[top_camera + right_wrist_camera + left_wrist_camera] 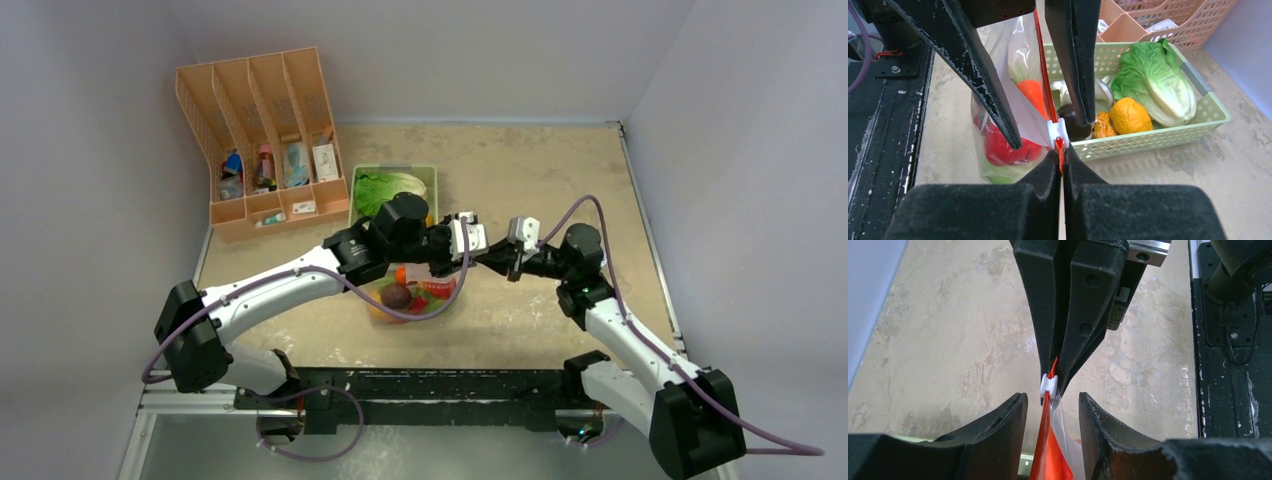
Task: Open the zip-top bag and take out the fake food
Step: Unzip the zipper food storage bag at the center of the board.
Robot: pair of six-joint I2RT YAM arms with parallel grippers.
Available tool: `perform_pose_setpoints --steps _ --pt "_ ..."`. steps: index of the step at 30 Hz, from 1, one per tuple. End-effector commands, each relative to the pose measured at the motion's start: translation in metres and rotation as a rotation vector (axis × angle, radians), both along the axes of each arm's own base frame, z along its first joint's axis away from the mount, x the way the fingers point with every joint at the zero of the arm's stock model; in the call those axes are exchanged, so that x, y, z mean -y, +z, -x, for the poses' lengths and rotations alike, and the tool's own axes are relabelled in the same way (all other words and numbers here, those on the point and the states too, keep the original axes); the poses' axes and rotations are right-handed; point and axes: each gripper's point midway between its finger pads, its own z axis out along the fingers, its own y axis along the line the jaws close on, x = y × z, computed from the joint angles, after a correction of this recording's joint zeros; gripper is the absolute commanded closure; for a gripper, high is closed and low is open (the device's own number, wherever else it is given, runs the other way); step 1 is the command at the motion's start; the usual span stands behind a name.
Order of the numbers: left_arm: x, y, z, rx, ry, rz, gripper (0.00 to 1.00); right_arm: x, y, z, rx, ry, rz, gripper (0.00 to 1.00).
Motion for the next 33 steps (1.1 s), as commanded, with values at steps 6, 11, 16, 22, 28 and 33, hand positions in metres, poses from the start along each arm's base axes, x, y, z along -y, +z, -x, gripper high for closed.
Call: perform_pose_setpoints --steps 6,11,16,22,28,33 --pt "0.018 0.037 -0.009 0.05 -0.019 0.093 0.76 -0.002 0.019 0.003 0.074 0.035 -0.011 1.0" --pt "0.021 0.04 -0.008 0.035 -0.026 0.104 0.91 -0.001 0.017 0.002 0.07 0.017 -0.011 1.0" --pt "0.011 0.029 -0.01 0.035 -0.001 0.043 1.0 -0.001 0.015 0.001 0.064 0.013 -0.011 1.0" --pt "-0.001 0.038 -0.011 0.056 0.053 0.069 1.0 0.003 0.013 -0.009 0.056 -0.049 -0.005 1.0" --pt "-0.032 0.025 -0.01 0.047 0.107 -0.003 1.0 0.008 0.02 -0.015 0.085 -0.117 -0.023 1.0" --pt "-0.059 0.02 -0.008 0.034 0.19 -0.004 1.0 0.01 0.024 -0.02 0.091 -0.145 -0.029 1.0"
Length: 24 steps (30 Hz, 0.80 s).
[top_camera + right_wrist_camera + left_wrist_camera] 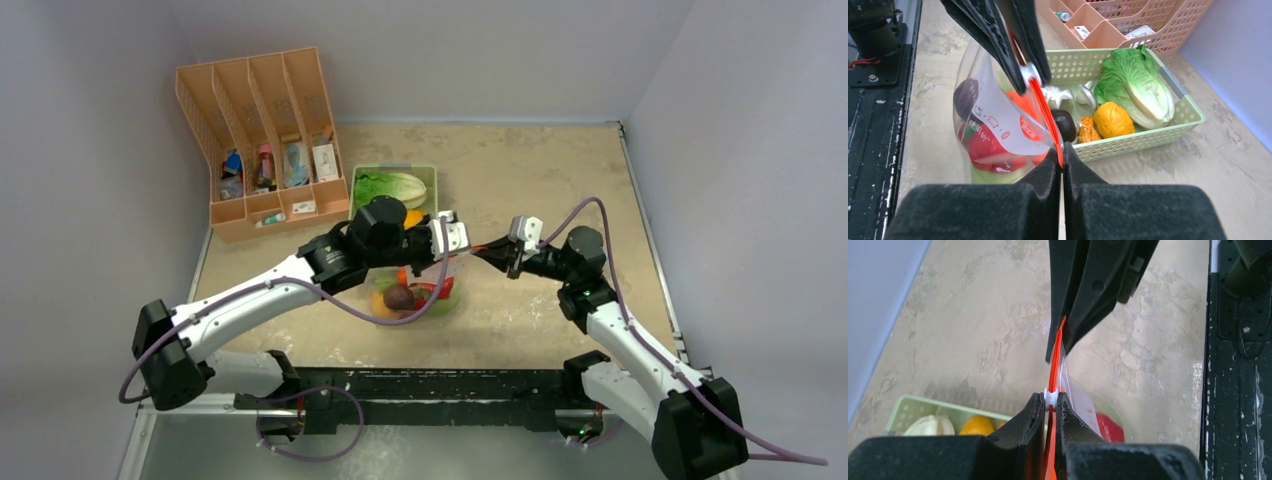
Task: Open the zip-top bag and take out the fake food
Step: Unzip the zipper food storage bag at the center of the board.
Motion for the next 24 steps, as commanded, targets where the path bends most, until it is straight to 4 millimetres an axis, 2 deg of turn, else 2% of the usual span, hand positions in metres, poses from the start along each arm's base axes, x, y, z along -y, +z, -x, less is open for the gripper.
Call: perform_pose_setpoints --steps 1,4,7,9,11,12,16,20,24 --pt "-0.035 0.008 -0.002 0.016 0.112 0.011 1.0 0.007 0.014 -0.016 0.046 -0.088 -0.019 1.0" --pt "-0.045 0.013 0.001 0.016 0.144 0.04 1.0 0.007 0.02 -0.016 0.058 -0.087 -0.028 1.0" --pt "-0.05 0.012 0.006 -0.006 0.156 0.053 1.0 0.003 0.034 -0.006 0.104 -0.031 -0.05 0.98" --pt "-0.052 0.008 0.008 -0.016 0.156 0.048 1.0 -0.001 0.039 0.001 0.114 0.027 -0.045 0.91" --pt "-0.051 0.014 0.009 -0.019 0.153 0.063 1.0 -0.006 0.035 0.008 0.079 0.094 -0.024 0.72" --pt "-0.05 0.018 0.009 -0.017 0.153 0.078 1.0 -0.009 0.032 0.014 0.059 0.146 -0.01 0.68" --pt "-0.043 0.032 0.012 -0.011 0.121 0.113 1.0 -0.014 0.027 0.023 0.035 0.239 0.031 0.58" --pt "-0.041 0.033 0.012 -0.015 0.113 0.103 1.0 -0.012 0.037 0.015 0.064 0.201 0.045 0.49" --pt "-0.039 0.035 0.015 -0.036 0.1 0.108 1.0 -0.019 0.035 0.016 0.024 0.292 0.075 0.48"
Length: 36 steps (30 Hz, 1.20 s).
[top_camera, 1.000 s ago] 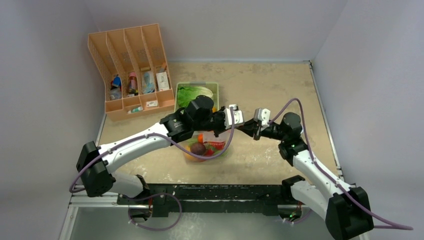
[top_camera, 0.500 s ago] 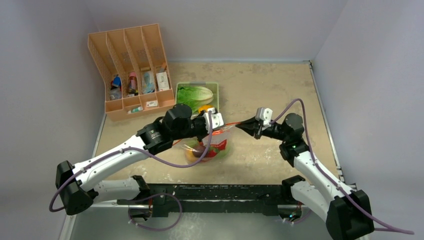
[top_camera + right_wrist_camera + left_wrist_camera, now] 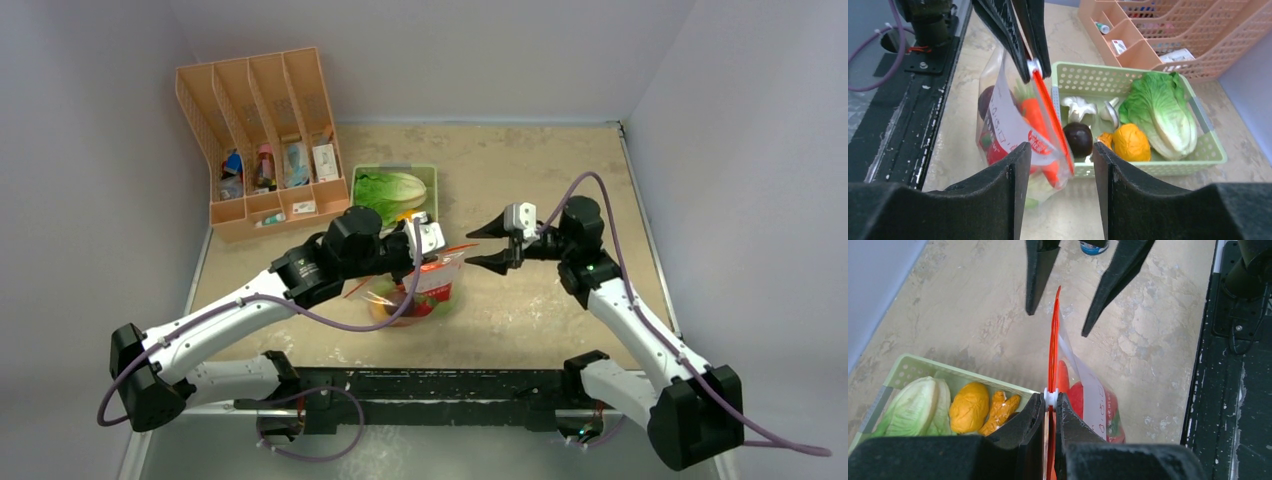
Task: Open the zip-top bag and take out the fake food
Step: Unzip the zipper food storage bag at the center of the board.
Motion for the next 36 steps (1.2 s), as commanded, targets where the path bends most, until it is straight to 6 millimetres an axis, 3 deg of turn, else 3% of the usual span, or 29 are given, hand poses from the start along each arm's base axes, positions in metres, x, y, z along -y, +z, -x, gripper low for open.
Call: perform_pose_setpoints --steps 1,5,9,15,17,19,21,28,36 --pt "0.009 0.034 0.002 0.009 -0.026 0.087 1.0 -0.01 0.009 0.009 0.001 0.161 0.023 0.48" --pt "0.013 0.031 0.007 0.0 -0.058 0.094 1.0 -0.024 -0.002 0.009 -0.022 0.2 0.045 0.5" --pt "0.014 0.029 0.008 -0.014 -0.06 0.095 1.0 -0.04 0.002 0.008 -0.003 0.222 0.05 0.49" --pt "0.003 0.025 0.005 -0.011 -0.012 0.067 1.0 -0.048 0.007 0.0 0.018 0.18 0.05 0.59" --pt "-0.007 0.022 -0.001 0.003 0.046 0.047 1.0 -0.047 0.009 -0.001 0.032 0.168 0.045 0.69" --pt "-0.021 0.021 -0.014 0.011 0.169 0.056 1.0 -0.046 0.01 -0.001 0.049 0.152 0.043 0.88" --pt "-0.028 0.017 -0.012 0.022 0.183 0.059 1.0 -0.044 0.011 -0.005 0.072 0.116 0.037 1.0" --pt "-0.044 0.005 0.006 -0.022 0.166 0.025 1.0 -0.029 0.015 -0.017 0.097 -0.065 0.016 1.0" --pt "-0.084 -0.002 0.012 -0.018 0.269 -0.061 1.0 -0.007 0.016 -0.043 0.072 -0.298 0.008 1.0"
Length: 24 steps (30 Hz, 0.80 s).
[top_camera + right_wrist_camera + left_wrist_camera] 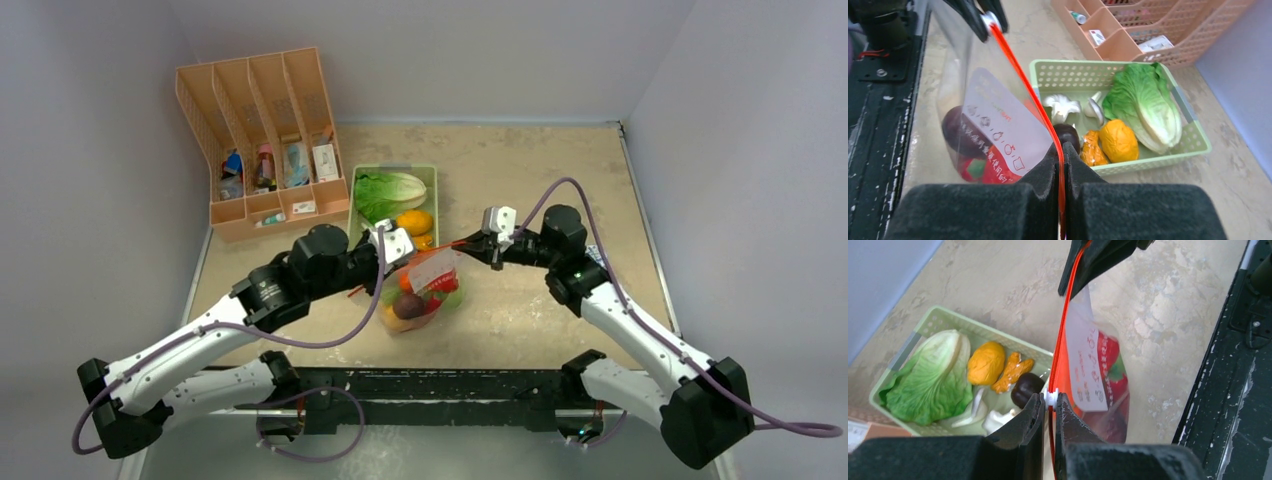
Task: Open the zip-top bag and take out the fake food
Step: Unzip the zipper food storage bag at the center of the board.
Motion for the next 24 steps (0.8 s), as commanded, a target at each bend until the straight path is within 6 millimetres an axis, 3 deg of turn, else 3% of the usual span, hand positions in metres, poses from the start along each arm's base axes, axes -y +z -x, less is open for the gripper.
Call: perform_pose_setpoints --steps 1,8,15,24 --pt "-0.04 -0.008 -0.001 -0.016 0.137 -0.082 1.0 0.022 0.02 -0.037 0.044 -0.228 -0.041 1.0" --pt "-0.058 -0.001 0.004 -0.043 0.205 -0.082 1.0 0.058 0.036 -0.059 0.095 -0.477 -0.103 1.0" --pt "-0.072 0.005 0.007 -0.036 0.246 -0.073 1.0 0.069 0.049 -0.061 0.133 -0.537 -0.114 1.0" --pt "-0.059 0.002 0.003 -0.049 0.223 -0.069 0.99 0.081 0.06 -0.061 0.171 -0.598 -0.13 1.0"
